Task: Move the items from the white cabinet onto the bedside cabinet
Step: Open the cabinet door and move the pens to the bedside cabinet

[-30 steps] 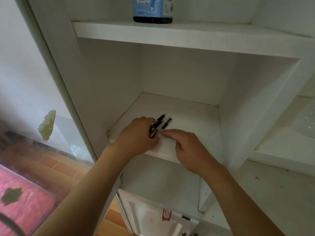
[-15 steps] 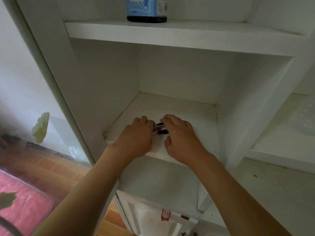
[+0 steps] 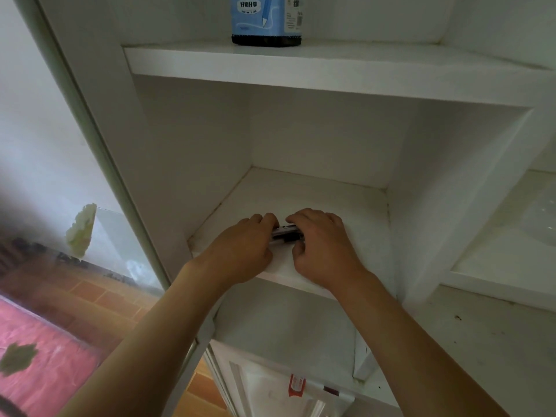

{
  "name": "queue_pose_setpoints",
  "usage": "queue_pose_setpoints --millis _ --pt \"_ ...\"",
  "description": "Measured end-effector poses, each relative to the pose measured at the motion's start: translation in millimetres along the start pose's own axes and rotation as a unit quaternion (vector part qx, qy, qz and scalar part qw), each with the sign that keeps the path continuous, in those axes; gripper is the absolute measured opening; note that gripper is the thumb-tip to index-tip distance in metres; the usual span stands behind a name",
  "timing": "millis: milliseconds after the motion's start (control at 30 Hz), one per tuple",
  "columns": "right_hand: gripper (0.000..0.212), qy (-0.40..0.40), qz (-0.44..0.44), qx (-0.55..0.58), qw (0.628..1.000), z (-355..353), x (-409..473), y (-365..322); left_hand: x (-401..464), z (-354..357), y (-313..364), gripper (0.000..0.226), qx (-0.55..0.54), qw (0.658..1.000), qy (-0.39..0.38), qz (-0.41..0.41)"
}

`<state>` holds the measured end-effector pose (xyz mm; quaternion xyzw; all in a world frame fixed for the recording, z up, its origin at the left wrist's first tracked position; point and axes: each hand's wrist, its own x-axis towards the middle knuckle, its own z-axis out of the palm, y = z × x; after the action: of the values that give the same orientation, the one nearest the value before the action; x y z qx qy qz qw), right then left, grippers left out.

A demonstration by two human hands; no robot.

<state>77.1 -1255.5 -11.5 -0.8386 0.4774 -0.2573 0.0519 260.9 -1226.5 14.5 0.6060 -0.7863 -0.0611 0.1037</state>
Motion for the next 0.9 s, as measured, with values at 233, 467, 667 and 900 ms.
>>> queue_pose_setpoints --millis 233,467,667,900 --pt "0.04 0.032 -0.022 -0.074 0.997 -2 -1 -1 -1 -1 6 0.037 0.047 0.998 0.034 0.018" --pt "0.018 0.077 -0.062 -0.161 0.982 -7 -2 -3 -7 -2 16 0.037 0.033 0.997 0.035 0.066" --pt "0.029 0.026 -0.068 -0.163 0.984 -14 -6 -5 -12 0 11 0.034 -0.008 0.995 0.052 0.086" --pt "0.035 0.011 -0.051 -0.196 0.979 -19 -9 -5 -12 -3 6 0.019 0.032 0.996 0.065 0.053"
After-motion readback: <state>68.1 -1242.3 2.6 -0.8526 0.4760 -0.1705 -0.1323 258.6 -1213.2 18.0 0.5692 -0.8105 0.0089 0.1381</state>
